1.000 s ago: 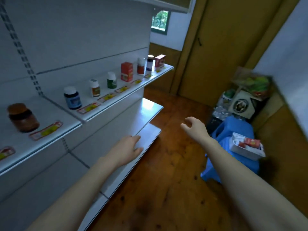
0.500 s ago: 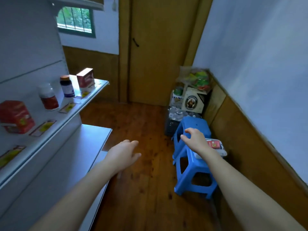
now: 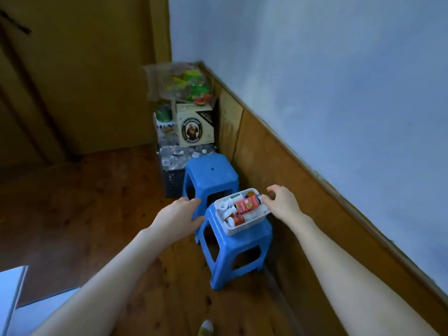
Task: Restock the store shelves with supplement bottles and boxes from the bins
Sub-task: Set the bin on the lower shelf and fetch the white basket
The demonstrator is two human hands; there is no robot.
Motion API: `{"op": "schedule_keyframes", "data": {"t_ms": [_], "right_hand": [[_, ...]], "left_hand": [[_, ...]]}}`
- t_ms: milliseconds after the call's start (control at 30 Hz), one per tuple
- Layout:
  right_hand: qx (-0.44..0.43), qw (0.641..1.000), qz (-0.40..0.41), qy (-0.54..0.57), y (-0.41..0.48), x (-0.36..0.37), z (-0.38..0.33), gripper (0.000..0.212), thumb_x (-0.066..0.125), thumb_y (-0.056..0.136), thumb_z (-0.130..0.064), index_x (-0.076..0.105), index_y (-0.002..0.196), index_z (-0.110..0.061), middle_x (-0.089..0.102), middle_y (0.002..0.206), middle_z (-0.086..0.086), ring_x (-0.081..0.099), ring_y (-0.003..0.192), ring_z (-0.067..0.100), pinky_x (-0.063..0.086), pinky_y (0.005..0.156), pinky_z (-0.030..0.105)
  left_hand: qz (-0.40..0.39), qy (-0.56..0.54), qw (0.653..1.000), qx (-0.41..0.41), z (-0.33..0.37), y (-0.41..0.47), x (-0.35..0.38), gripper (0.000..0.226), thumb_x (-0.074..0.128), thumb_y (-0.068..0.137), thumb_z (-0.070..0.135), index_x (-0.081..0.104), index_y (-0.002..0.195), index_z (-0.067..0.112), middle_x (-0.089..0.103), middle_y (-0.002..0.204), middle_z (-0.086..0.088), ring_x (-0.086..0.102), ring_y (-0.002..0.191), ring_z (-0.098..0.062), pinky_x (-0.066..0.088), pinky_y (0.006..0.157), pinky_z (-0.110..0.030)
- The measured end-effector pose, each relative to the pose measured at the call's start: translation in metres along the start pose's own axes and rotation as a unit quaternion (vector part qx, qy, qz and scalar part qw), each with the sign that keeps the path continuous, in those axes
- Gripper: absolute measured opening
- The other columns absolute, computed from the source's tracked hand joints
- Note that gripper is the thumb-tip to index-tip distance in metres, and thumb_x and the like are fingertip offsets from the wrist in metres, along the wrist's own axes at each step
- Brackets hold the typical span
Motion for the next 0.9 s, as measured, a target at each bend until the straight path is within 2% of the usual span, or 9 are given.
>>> {"op": "schedule_keyframes", "data": {"t_ms": [167,400,567,667,900], "right_hand": [[0.05,0.998,0.003,0.028,0.083,-0.001,0.024,0.042,0.05,0.093,-0.029,0.048,0.131,-0.011,0.051,0.133,0.01,0.048,0.121,0.024,0.041,0.096,0.032],[0.133,0.99,-0.003,0.048,0.153,0.022,0.056,0.042,0.051,0.093,-0.029,0.047,0.132,-0.012,0.051,0.133,0.009,0.048,0.122,0.023,0.043,0.095,0.031],[0.233,0.969,-0.009,0.081,0.17,0.062,0.089,0.044,0.052,0.092,-0.027,0.047,0.132,-0.009,0.051,0.132,0.012,0.048,0.122,0.026,0.04,0.099,0.032],[0.278,0.955,-0.009,0.106,0.167,0.089,0.104,0.04,0.055,0.091,-0.021,0.049,0.127,-0.004,0.054,0.128,0.016,0.051,0.118,0.029,0.041,0.096,0.034],[0.374,0.911,-0.024,0.171,0.16,0.179,0.145,0.043,0.057,0.09,-0.021,0.046,0.13,-0.008,0.054,0.13,0.013,0.047,0.123,0.029,0.041,0.101,0.042]], "left_hand": [[-0.032,0.029,0.999,0.031,-0.003,0.101,0.006,0.047,0.045,0.095,0.039,0.038,0.137,0.019,0.052,0.12,-0.004,0.058,0.102,-0.02,0.052,0.083,-0.033],[-0.089,0.044,0.993,0.063,-0.02,0.214,0.025,0.055,0.044,0.095,0.04,0.029,0.144,0.021,0.048,0.13,-0.003,0.055,0.111,-0.018,0.049,0.083,-0.028],[-0.162,0.049,0.979,0.112,-0.034,0.298,0.062,0.055,0.043,0.096,0.038,0.027,0.145,0.02,0.048,0.13,-0.005,0.052,0.114,-0.02,0.048,0.088,-0.031],[-0.203,0.057,0.968,0.133,-0.042,0.336,0.091,0.053,0.044,0.096,0.035,0.031,0.143,0.016,0.048,0.129,-0.01,0.051,0.115,-0.024,0.045,0.092,-0.035],[-0.277,0.088,0.94,0.177,-0.057,0.414,0.19,0.047,0.046,0.095,0.032,0.041,0.133,0.006,0.055,0.115,-0.018,0.052,0.109,-0.033,0.043,0.092,-0.043]]}}
Point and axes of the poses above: each hand's wrist, its own y-axis towards the middle knuckle, its own x-axis out of the palm, z = x × y, the point moved 9 cm from there along y, towards the middle knuckle
